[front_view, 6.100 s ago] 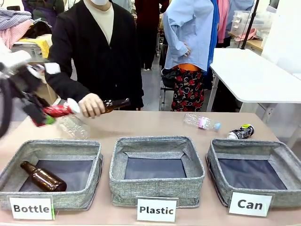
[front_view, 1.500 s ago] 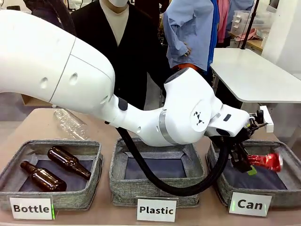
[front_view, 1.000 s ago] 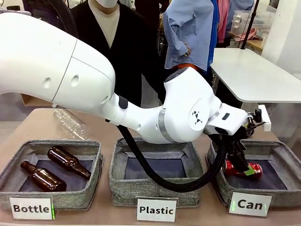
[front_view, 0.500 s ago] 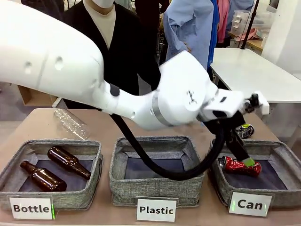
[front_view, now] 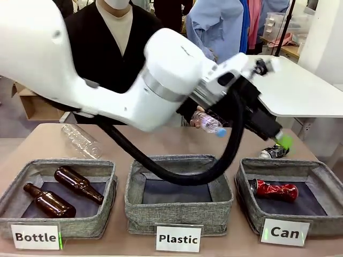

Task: Sort the can waste into the basket.
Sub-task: Pick up the can waste from the table and place it in the right Fabric basket.

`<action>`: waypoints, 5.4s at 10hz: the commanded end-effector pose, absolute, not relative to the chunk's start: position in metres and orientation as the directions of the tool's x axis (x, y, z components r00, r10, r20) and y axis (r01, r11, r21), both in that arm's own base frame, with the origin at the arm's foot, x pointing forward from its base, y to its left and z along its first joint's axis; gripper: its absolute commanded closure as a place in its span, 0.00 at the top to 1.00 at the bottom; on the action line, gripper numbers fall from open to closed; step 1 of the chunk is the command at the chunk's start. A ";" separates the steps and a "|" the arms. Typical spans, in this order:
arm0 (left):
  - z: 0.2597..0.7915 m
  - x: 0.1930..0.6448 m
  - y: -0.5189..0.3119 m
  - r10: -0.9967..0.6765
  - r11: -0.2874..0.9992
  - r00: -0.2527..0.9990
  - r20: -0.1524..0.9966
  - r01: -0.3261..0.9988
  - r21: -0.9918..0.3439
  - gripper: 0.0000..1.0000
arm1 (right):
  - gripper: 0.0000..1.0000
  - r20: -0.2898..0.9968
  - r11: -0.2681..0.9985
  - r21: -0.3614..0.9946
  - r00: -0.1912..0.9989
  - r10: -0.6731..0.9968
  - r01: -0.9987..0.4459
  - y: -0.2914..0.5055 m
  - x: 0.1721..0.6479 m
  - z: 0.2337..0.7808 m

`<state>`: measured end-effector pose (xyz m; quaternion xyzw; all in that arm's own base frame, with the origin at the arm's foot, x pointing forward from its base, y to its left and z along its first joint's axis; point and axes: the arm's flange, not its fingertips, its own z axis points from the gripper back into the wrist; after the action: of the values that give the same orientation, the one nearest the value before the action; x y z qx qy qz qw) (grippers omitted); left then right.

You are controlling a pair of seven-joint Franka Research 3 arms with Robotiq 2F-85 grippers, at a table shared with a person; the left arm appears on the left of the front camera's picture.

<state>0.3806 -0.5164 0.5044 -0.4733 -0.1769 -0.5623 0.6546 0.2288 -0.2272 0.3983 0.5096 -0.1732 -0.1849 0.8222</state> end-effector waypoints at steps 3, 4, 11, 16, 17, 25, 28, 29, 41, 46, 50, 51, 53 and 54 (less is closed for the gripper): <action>0.575 0.369 -0.293 -0.556 0.036 0.484 0.675 0.826 -0.563 1.00 | 1.00 -0.002 0.542 0.818 0.943 -0.333 0.193 -0.135 0.267 0.391; 0.585 0.356 -0.227 -0.555 0.100 0.538 0.635 0.801 -0.591 1.00 | 1.00 -0.025 0.559 0.807 0.956 -0.292 0.192 -0.122 0.277 0.391; 0.497 0.317 0.125 0.227 0.233 0.827 0.514 0.466 -0.853 1.00 | 1.00 -0.036 0.457 0.889 0.999 -0.010 0.036 -0.043 0.321 0.440; 0.460 0.326 0.180 0.368 0.166 0.840 0.398 0.362 -0.917 1.00 | 1.00 -0.092 0.406 0.910 0.996 0.009 0.080 -0.036 0.322 0.439; 0.460 0.326 0.180 0.368 0.166 0.840 0.398 0.362 -0.917 1.00 | 1.00 -0.092 0.406 0.910 0.996 0.009 0.080 -0.036 0.322 0.439; 0.460 0.326 0.180 0.368 0.166 0.840 0.398 0.362 -0.917 1.00 | 1.00 -0.092 0.406 0.910 0.996 0.009 0.080 -0.036 0.322 0.439; 0.460 0.326 0.180 0.368 0.166 0.840 0.398 0.362 -0.917 1.00 | 1.00 -0.092 0.406 0.910 0.996 0.009 0.080 -0.036 0.322 0.439; 0.460 0.326 0.180 0.368 0.166 0.840 0.398 0.362 -0.917 1.00 | 1.00 -0.102 0.392 0.916 0.995 0.016 0.088 -0.037 0.324 0.440; 0.460 0.326 0.180 0.368 0.166 0.840 0.398 0.362 -0.917 1.00 | 1.00 0.221 0.925 0.220 0.908 -0.356 0.309 0.017 0.437 0.493; 0.460 0.326 0.180 0.368 0.166 0.840 0.398 0.362 -0.917 1.00 | 1.00 0.155 0.996 0.054 0.985 -0.071 0.064 0.018 0.515 0.494; 0.460 0.326 0.180 0.368 0.166 0.840 0.398 0.362 -0.917 1.00 | 1.00 -0.050 0.444 -0.088 0.449 0.892 -0.892 -0.008 0.576 0.475; 0.460 0.326 0.180 0.368 0.166 0.840 0.398 0.362 -0.917 1.00 | 1.00 -0.029 0.262 -0.053 0.264 0.964 -0.964 -0.015 0.575 0.474; 0.460 0.326 0.180 0.368 0.166 0.840 0.398 0.362 -0.917 1.00 | 1.00 -0.034 0.016 -0.044 0.018 0.999 -0.999 -0.029 0.571 0.465; 0.460 0.326 0.180 0.368 0.166 0.840 0.398 0.362 -0.917 1.00 | 1.00 -0.054 -0.112 -0.032 -0.110 0.992 -0.993 -0.036 0.570 0.460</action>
<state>0.3294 0.1815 0.4591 -0.6438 -0.2841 0.0074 0.7105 0.5753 -0.0199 0.4607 -0.0306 -0.0116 0.4910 0.8705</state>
